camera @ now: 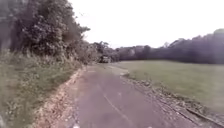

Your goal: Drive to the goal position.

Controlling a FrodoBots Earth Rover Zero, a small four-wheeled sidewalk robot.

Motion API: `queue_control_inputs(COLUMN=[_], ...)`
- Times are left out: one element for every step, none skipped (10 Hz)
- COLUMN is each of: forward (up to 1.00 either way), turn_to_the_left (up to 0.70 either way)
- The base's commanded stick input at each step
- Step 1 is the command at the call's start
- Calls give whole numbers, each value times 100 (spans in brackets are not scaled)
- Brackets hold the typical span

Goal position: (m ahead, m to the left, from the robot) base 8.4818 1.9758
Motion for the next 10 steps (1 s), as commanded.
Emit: queue_control_inputs(forward=[70, 70, 70, 70, 70, 70, 70, 70, 70, 70], turn_to_the_left=[0, 0, 0, 0, 0, 0, 0, 0, 0, 0])
